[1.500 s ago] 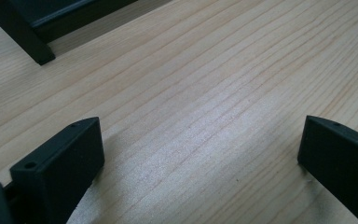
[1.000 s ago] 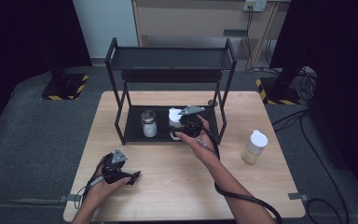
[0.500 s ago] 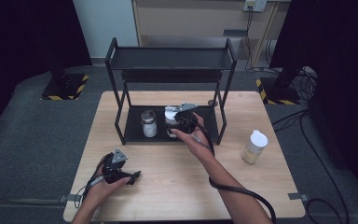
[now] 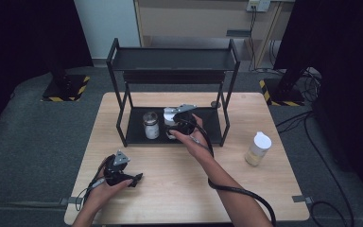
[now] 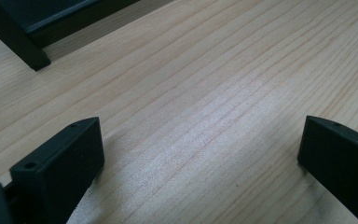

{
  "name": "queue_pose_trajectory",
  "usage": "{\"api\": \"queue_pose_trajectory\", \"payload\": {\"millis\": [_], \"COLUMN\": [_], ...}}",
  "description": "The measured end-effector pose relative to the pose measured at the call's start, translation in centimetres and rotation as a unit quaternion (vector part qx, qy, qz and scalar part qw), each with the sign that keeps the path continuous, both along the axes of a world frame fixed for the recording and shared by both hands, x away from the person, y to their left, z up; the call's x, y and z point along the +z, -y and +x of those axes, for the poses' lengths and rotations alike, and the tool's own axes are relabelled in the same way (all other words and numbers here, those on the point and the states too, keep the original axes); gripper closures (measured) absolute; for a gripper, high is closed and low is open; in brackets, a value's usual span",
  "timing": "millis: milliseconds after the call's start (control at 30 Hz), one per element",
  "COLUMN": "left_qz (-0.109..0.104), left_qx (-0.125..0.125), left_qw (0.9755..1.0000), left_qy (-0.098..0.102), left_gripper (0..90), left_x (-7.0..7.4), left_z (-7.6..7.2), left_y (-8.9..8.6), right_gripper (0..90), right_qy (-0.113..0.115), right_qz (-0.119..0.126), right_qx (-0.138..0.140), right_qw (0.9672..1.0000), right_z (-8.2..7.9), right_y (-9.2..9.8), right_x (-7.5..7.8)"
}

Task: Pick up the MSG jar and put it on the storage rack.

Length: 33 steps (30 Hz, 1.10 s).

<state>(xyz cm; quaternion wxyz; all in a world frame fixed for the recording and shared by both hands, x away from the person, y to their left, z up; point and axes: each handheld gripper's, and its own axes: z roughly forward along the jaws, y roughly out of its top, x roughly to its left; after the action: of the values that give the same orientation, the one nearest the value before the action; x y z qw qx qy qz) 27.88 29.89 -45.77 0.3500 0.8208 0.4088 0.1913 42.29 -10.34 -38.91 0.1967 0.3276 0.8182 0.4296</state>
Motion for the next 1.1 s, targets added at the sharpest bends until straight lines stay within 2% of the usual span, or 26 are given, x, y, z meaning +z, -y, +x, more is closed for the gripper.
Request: {"api": "queue_pose_trajectory", "payload": {"millis": [833, 1100], "left_qz": [-0.001, -0.001], "left_qx": [-0.001, -0.001], "left_qw": [1.0000, 1.0000], "left_qy": [0.000, 0.000], "left_gripper": [0.0, 0.0], "left_x": [0.0, 0.0], "left_z": [0.0, 0.1], "left_y": [0.0, 0.0], "right_gripper": [31.3, 31.2], "right_qy": [-0.005, -0.008], "right_qz": [-0.004, 0.007], "right_qx": [-0.002, 0.002], "right_qw": [1.0000, 0.9999], "right_z": [0.9, 1.1], "right_y": [-0.3, 0.3], "right_x": [-0.4, -0.7]}}
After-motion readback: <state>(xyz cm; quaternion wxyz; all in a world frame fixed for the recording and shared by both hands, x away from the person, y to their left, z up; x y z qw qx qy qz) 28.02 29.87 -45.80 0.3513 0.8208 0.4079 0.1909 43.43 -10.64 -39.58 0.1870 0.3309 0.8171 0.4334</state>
